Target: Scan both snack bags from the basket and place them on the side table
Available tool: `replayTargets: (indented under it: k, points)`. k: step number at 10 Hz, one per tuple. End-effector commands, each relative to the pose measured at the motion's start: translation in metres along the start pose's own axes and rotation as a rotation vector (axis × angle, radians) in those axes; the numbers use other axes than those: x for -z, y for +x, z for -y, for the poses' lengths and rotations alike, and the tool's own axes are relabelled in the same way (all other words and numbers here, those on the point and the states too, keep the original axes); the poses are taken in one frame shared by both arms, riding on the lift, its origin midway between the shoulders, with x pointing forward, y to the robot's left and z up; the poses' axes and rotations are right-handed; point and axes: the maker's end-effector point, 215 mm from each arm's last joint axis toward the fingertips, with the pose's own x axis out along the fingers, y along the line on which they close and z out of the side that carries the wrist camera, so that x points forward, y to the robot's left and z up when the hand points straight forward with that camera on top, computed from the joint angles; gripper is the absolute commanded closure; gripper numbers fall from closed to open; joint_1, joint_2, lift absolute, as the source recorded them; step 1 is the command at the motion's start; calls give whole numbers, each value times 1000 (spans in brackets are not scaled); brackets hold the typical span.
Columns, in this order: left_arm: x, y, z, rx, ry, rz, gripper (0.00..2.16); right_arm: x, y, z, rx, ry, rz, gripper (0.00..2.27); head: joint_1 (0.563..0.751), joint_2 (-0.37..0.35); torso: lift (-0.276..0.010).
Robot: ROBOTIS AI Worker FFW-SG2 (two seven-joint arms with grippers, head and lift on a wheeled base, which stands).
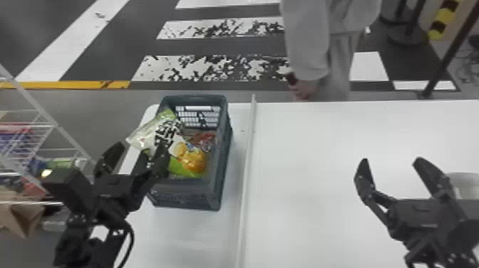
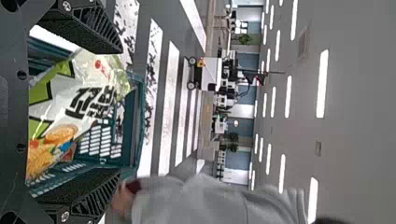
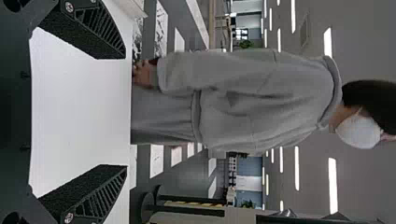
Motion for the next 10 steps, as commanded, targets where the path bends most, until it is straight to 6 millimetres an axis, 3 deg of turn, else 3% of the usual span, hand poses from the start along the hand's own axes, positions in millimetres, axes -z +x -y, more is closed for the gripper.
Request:
replayTargets:
  k: [1,3,6,10]
  points:
    - [3,3,-21,-33,-18,-15,97,0,0,0,1,2,-1,87,695,186,-75]
    - [4,10,-42,-65,-41,-24,97,2,0,0,1,2,-7,87,695,222,-75]
    - [6,32,-59,-85,-73,-47,97,4,0,0,1,1,-13,87,695,250,-75]
    - [25,50,-59,-82,-105,-87,100,3,0,1,4,-2,-12,87,695,258,-75]
